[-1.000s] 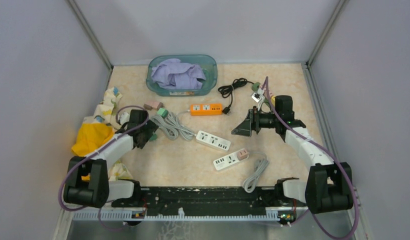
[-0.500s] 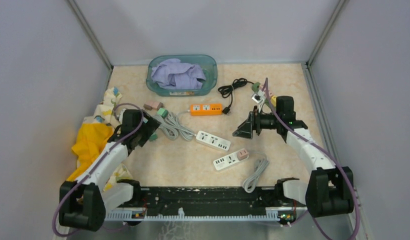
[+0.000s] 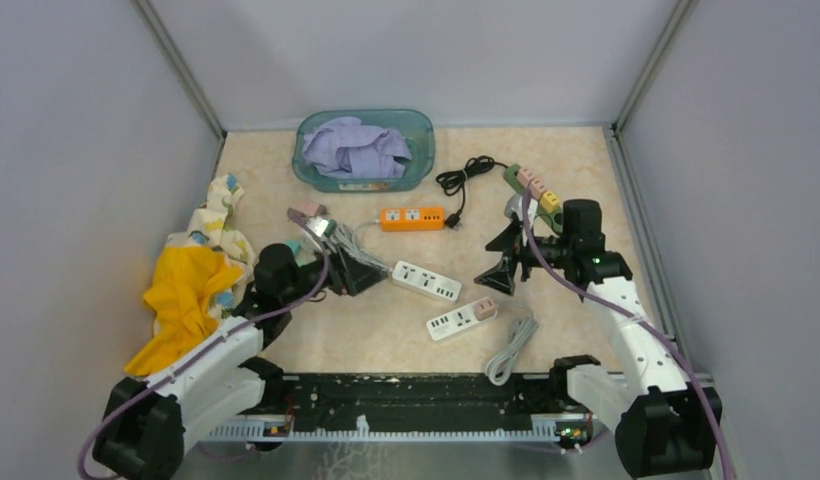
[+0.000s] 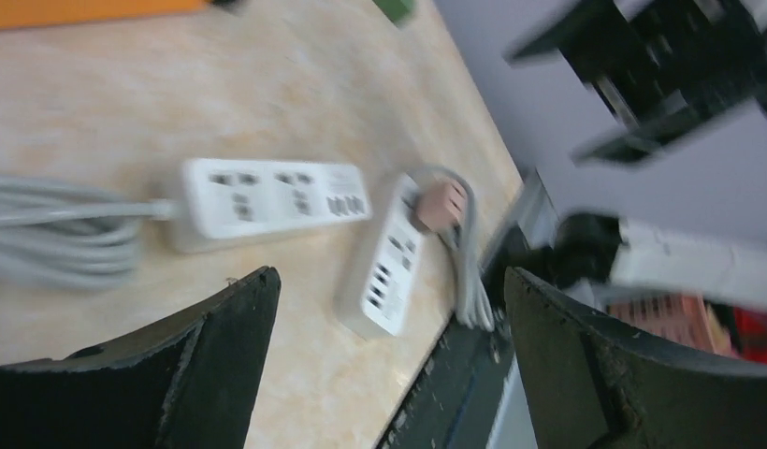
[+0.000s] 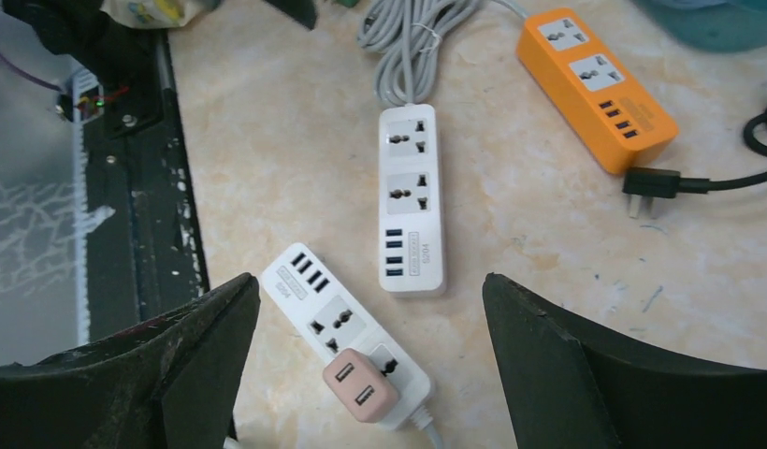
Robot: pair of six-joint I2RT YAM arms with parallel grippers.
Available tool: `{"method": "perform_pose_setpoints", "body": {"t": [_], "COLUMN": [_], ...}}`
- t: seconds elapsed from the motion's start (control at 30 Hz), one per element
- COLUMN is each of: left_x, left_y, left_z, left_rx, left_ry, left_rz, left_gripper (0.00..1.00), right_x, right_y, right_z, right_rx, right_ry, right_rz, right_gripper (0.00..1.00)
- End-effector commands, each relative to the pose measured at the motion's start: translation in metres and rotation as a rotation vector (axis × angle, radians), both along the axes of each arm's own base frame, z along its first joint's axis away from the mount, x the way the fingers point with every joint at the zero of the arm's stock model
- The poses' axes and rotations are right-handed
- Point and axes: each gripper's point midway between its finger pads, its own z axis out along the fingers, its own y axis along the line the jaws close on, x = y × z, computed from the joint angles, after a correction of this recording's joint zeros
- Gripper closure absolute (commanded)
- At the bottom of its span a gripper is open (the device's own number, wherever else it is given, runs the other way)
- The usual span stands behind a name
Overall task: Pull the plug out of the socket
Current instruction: Place the plug at the center of the board, then remove the plug from the socket.
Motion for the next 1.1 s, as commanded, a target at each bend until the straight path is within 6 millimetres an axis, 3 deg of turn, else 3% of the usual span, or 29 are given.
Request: {"method": "perform_pose_setpoints", "body": {"t": [0.0,0.1,0.13,0.17,0.33,0.47,0.63,0.77,0.9,1.07], "left_x": [-0.042,-0.067,-0.067,-0.079,-0.098,-0.091,-0.071,-0.059,-0.064,-0.061], "left_y": [-0.062,-0.093,-0.098,-0.112,-0.161,-0.187,-0.21,-0.23,-0.247,-0.256], "left_z": [0.047,0.045,0.044,0.042,0.019,-0.012,-0.04,-0.053,-0.064,-0.074], "left_rx": [-0.002,0.029,0.044,0.07,0.267,0.461,0.584,0.635,0.643,0.662], "left_ry": [-0.382,-0.502,-0.531,-0.579,-0.771,-0.883,-0.895,-0.827,-0.761,-0.71], "left_rz": [-0.265,-0.339,-0.326,-0.364,-0.421,-0.446,-0.44,-0.432,-0.498,-0.503], "left_gripper": [0.06,0.08,0.08,0.08,0.1,0.12,0.11,0.09,0.06,0.12], "right_x": [0.026,0.048,0.053,0.057,0.065,0.067,0.066,0.065,0.064,0.063], "right_y": [-0.019,-0.037,-0.042,-0.046,-0.056,-0.058,-0.058,-0.056,-0.055,-0.055], "right_z": [-0.002,-0.011,-0.013,-0.015,-0.019,-0.019,-0.018,-0.017,-0.017,-0.015], "right_rx": [-0.129,-0.191,-0.208,-0.221,-0.248,-0.249,-0.242,-0.235,-0.232,-0.228], "right_ry": [-0.118,-0.095,-0.095,-0.09,-0.078,-0.072,-0.07,-0.068,-0.066,-0.068], "right_rz": [-0.106,-0.249,-0.283,-0.311,-0.378,-0.392,-0.39,-0.382,-0.379,-0.376], "right_gripper": [0.11,0.14,0.15,0.16,0.18,0.18,0.18,0.18,0.18,0.18]}}
